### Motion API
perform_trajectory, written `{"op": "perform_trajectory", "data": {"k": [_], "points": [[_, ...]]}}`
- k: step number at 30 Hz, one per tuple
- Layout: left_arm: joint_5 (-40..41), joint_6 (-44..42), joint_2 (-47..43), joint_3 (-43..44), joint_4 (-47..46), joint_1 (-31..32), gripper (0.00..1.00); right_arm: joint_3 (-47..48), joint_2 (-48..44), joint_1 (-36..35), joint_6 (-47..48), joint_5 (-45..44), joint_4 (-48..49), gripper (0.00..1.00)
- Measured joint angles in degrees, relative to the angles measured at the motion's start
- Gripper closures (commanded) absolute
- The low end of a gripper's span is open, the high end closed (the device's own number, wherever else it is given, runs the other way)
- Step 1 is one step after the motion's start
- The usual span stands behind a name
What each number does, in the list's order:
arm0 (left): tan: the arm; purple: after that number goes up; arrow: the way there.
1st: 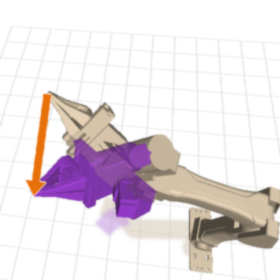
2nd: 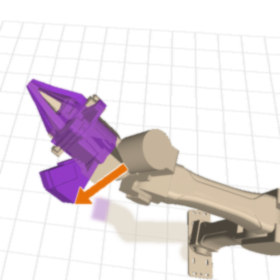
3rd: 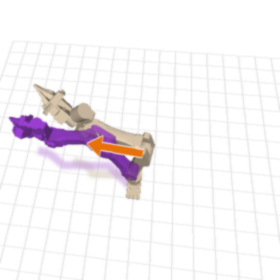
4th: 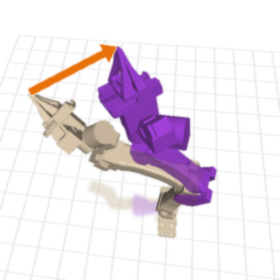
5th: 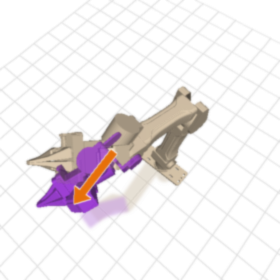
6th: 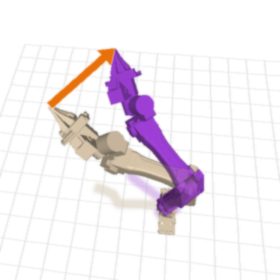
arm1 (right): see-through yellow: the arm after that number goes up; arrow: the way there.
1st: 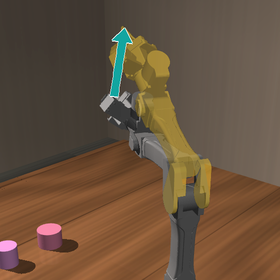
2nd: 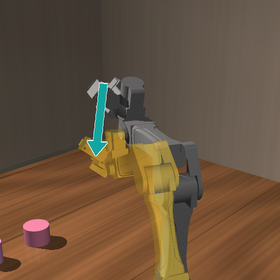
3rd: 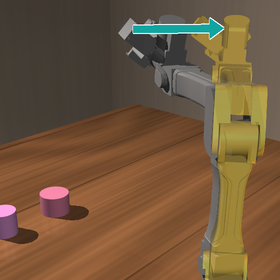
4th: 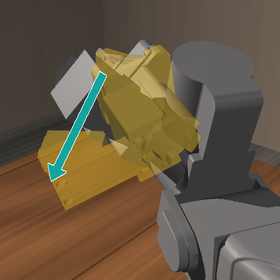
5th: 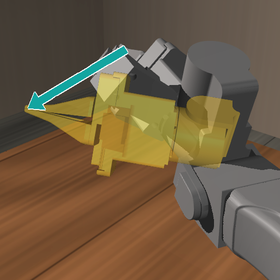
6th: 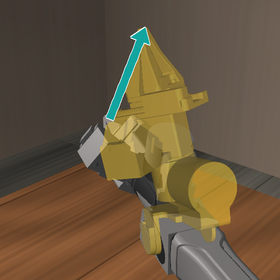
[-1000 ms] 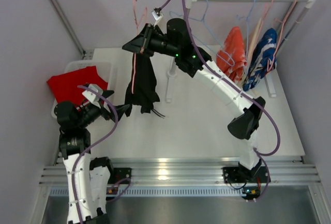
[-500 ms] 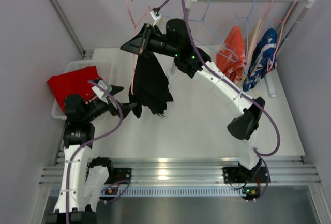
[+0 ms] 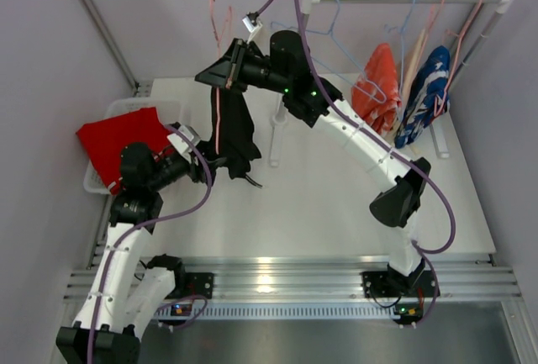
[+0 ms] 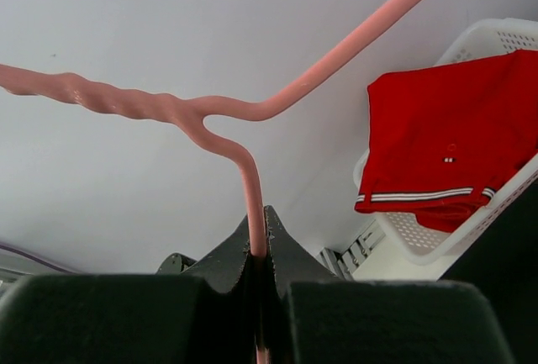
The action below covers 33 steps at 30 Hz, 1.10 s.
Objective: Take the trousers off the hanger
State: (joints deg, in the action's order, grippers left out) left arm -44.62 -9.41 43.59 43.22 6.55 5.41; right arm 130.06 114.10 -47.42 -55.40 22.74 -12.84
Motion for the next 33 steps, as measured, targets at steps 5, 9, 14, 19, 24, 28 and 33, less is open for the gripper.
{"op": "perform_trajectory", "data": {"k": [5, 9, 14, 19, 24, 28, 33], "points": [[0.8, -2.5, 0.0, 0.3, 1.6, 0.0, 0.61, -1.2, -0.1, 0.1, 0.6, 0.4, 0.8, 1.00], [0.7, -5.2, -0.9, 0.7, 4.5, 0.0, 0.59, -2.5, -0.2, 0.3, 0.6, 1.4, 1.0, 1.00], [0.5, -9.4, -1.2, 2.2, 8.7, 0.0, 0.55, -3.4, -0.5, 0.7, 0.3, 2.6, 0.9, 1.00], [0.0, -14.0, -0.9, 4.2, 12.8, 0.0, 0.45, -3.7, -0.6, 0.8, 0.3, 3.9, 1.1, 1.00], [-0.5, -17.6, 0.4, 5.7, 15.6, 0.0, 0.44, -3.7, -0.7, 1.0, 0.3, 4.6, 1.1, 1.00], [-0.5, -19.7, 0.4, 5.7, 17.5, 0.0, 0.37, -3.7, -0.8, 1.2, 0.3, 4.8, 1.1, 1.00], [0.0, -21.7, 0.4, 5.7, 18.8, 0.0, 0.27, -3.7, -0.8, 1.4, 0.2, 5.4, 1.1, 1.00]]}}
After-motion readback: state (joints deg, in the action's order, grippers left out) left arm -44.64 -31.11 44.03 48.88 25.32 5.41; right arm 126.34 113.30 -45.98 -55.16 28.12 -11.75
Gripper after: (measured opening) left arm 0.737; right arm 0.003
